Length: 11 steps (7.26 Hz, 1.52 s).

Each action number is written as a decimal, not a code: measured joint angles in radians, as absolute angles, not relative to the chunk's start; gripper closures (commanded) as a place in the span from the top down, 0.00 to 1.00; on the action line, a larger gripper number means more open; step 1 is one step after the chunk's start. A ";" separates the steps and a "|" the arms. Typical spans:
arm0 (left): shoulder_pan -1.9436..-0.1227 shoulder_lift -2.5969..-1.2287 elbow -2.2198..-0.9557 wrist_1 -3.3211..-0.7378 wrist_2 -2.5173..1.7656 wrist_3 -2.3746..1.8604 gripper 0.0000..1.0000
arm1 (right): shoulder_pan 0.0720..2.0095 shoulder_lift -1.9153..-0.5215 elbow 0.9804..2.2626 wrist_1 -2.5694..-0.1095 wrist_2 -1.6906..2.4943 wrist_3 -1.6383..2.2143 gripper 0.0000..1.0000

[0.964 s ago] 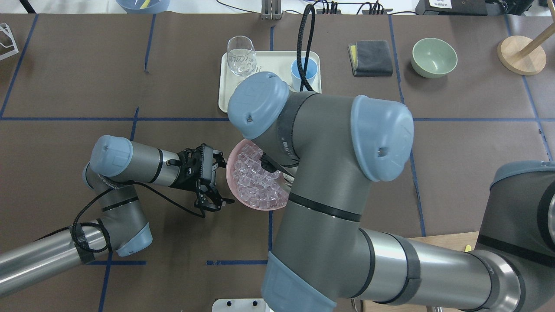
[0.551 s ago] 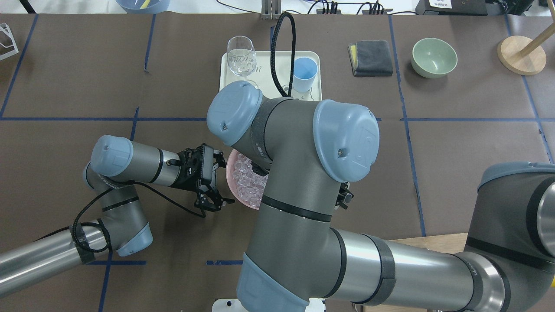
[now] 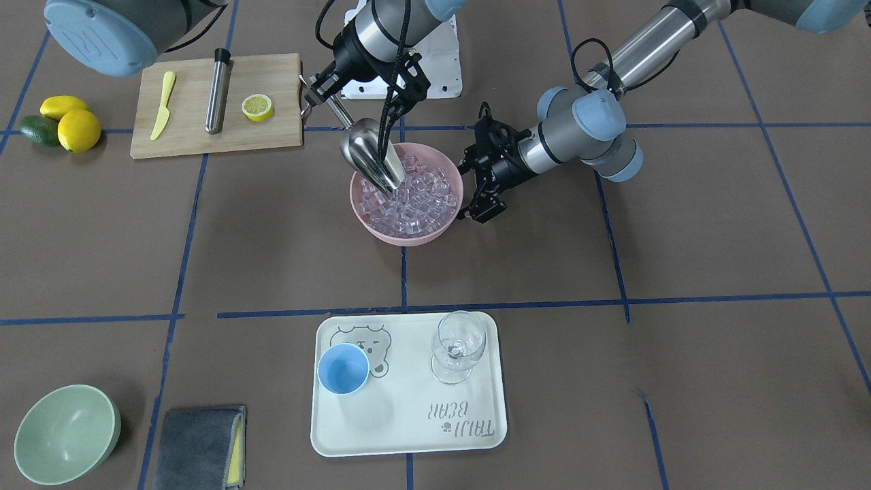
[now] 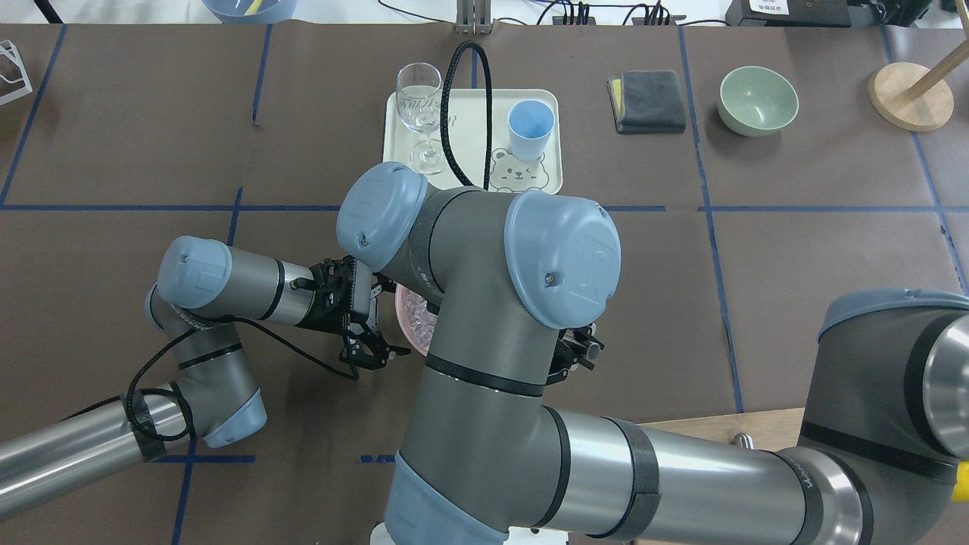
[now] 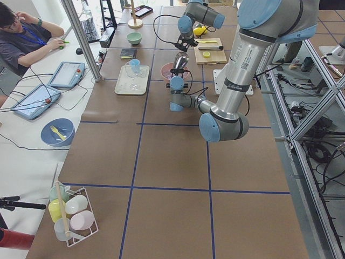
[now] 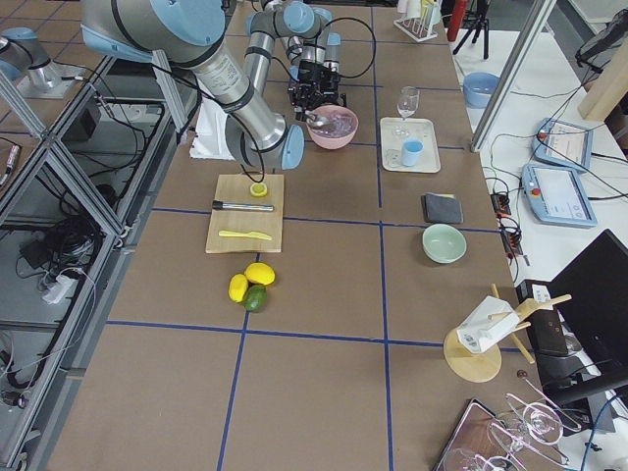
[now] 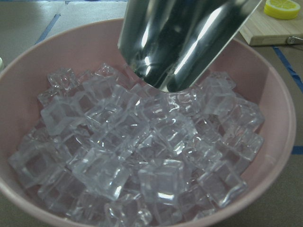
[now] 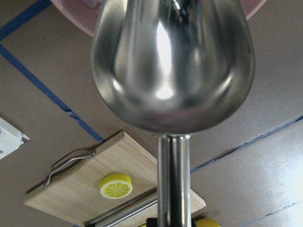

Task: Put ice in cup with scoop
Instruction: 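Push the scoop down into the ice cubes with the right gripper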

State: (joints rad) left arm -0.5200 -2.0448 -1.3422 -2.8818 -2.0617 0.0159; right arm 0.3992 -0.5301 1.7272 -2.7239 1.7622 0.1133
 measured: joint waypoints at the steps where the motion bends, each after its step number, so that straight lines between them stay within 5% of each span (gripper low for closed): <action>1: -0.520 -2.045 -1.342 -2.882 -2.062 0.016 1.00 | 0.398 -0.530 1.706 -2.692 1.759 0.115 0.00; 11: -0.520 -2.045 -1.342 -2.882 -2.062 0.012 1.00 | 0.396 -0.632 1.681 -2.379 1.740 0.163 0.00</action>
